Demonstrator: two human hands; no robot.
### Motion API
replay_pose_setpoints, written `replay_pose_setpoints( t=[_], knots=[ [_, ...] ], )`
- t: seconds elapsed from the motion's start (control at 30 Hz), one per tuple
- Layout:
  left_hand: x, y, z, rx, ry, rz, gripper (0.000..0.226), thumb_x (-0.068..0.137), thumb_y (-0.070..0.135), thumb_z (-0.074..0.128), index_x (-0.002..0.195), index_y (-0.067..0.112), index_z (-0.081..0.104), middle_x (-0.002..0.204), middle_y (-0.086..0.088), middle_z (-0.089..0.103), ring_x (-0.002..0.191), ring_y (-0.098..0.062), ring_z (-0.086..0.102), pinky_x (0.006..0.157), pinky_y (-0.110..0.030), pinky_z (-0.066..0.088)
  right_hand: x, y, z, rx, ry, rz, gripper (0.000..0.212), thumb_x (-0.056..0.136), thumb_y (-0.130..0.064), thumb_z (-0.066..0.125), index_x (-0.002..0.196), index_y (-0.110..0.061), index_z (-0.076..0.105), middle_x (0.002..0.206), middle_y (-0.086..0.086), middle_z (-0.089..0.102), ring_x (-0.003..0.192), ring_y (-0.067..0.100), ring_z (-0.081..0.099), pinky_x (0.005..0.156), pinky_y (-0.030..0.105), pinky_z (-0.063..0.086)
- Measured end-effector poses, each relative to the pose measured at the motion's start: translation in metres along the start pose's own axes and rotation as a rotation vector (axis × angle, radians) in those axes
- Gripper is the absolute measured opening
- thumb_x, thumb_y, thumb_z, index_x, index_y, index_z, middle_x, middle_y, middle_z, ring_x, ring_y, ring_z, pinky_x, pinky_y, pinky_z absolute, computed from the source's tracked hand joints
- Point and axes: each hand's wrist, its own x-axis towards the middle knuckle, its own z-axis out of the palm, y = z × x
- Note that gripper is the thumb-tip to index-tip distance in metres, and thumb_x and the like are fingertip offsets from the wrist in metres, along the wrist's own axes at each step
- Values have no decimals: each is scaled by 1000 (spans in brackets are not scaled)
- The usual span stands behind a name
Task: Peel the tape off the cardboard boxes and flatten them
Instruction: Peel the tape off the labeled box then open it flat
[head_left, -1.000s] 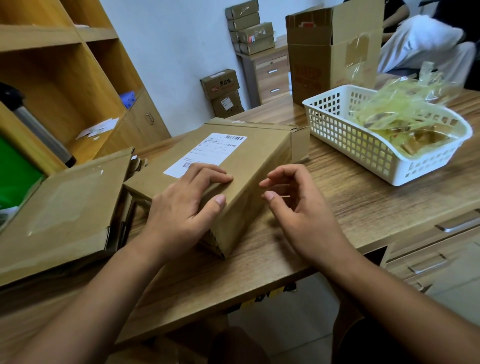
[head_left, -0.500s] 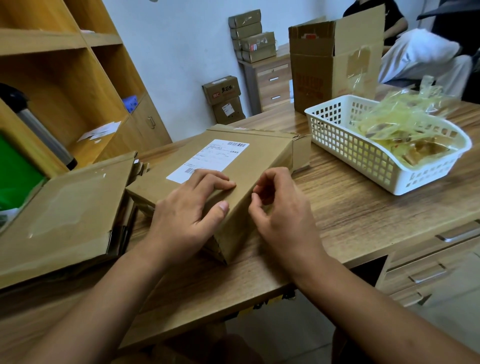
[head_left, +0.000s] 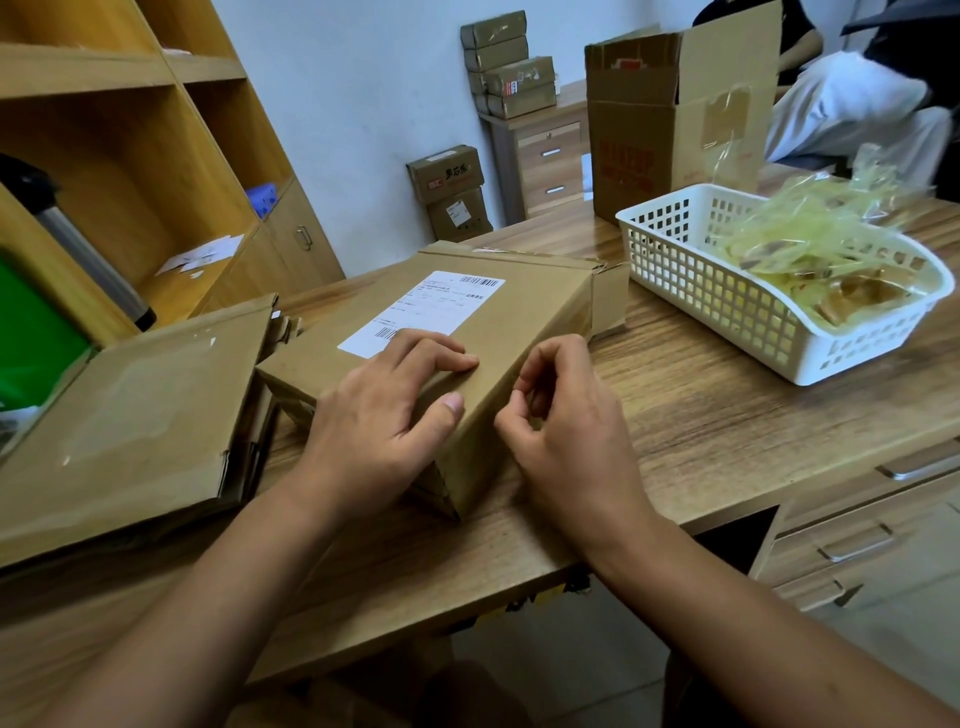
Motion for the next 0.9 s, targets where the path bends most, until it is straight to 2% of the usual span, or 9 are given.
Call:
replay_pose_setpoints(
  t=[0.17, 0.33, 0.5, 0.67, 0.8, 0.9],
  knots=[
    [0, -1, 1, 8, 1, 0, 47, 87, 56, 33, 124, 41, 58, 131, 27, 50, 115, 2, 51, 78, -32, 41, -3, 0, -5, 46, 6, 12, 27, 89, -11, 67, 102, -22, 46, 93, -4, 56, 83, 12, 58, 71, 23, 50],
    [0, 0, 0, 6, 4, 0, 48, 87, 56, 33, 122, 39, 60, 131, 26, 51, 114, 0, 53, 78, -31, 42, 1, -2, -1, 53, 17, 2, 26, 87, -9, 70, 101, -17, 49, 91, -2, 57, 80, 12, 57, 71, 18, 46],
    [1, 0, 1, 14, 6, 7, 47, 87, 56, 33, 122, 40, 59, 130, 27, 51, 112, 1, 52, 77, -23, 39, 2, -2, 0, 31, 37, -6, 24, 90, -9, 68, 101, -19, 50, 90, -2, 59, 78, 13, 58, 69, 24, 48],
    [1, 2, 0, 7, 5, 2, 48, 86, 55, 33, 122, 38, 60, 131, 26, 52, 113, 0, 53, 77, -21, 38, 6, -3, 4, 29, 46, 36, 27, 86, -8, 68, 99, -21, 48, 88, -3, 59, 76, 14, 57, 68, 29, 48],
    [0, 3, 0, 23, 11, 2, 48, 86, 54, 33, 121, 38, 61, 130, 26, 53, 110, 0, 55, 79, -10, 33, 5, -2, 1, 45, 27, 63, 26, 86, -8, 68, 97, -20, 48, 86, -5, 57, 74, 10, 56, 66, 20, 45],
    [0, 3, -1, 18, 13, -2, 48, 86, 54, 32, 121, 38, 61, 130, 26, 53, 110, 1, 54, 78, -12, 34, 0, -2, -1, 63, 25, 57, 28, 86, -8, 68, 97, -22, 46, 86, -5, 56, 75, 6, 56, 66, 11, 43]
  ],
)
